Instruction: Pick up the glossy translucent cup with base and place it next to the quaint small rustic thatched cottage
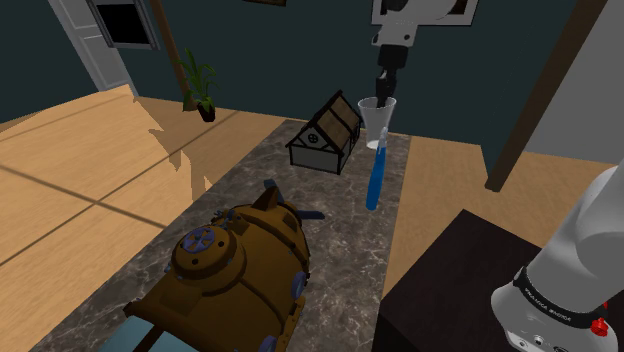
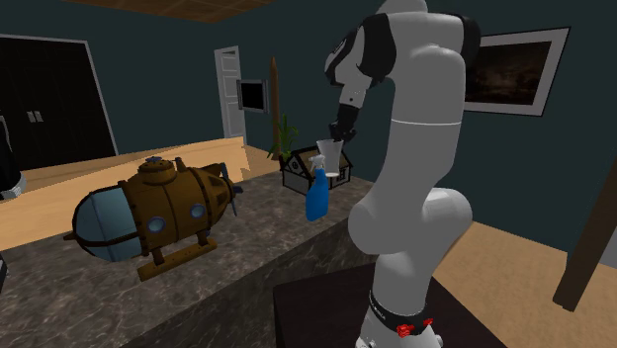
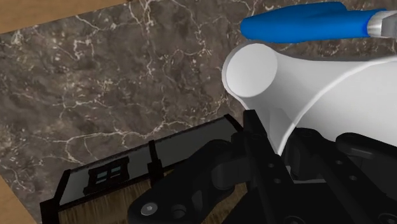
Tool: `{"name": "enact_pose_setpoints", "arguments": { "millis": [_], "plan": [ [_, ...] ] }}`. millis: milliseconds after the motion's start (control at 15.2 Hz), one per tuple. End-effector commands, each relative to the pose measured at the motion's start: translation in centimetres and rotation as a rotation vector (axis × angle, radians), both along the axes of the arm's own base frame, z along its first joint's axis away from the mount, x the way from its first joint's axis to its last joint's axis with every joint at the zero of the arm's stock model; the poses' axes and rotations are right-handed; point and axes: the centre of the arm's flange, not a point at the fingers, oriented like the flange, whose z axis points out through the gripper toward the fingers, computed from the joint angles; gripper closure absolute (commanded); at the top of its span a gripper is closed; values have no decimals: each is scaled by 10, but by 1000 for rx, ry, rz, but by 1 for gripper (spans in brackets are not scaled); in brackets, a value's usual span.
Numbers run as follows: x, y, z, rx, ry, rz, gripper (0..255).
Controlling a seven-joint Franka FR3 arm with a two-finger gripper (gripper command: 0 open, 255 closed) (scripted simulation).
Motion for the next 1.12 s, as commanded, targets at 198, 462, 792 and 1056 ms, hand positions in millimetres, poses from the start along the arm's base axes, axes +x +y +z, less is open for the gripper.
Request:
{"name": "enact_pose_setpoints", "arguments": {
  "millis": [198,462,792,1056],
  "plan": [
    [0,0,-27,0,-1,0,255],
    [0,0,-48,0,-1,0,255],
    [0,0,-74,0,-1,0,255],
    [0,0,-95,0,-1,0,255]
  ]
}}
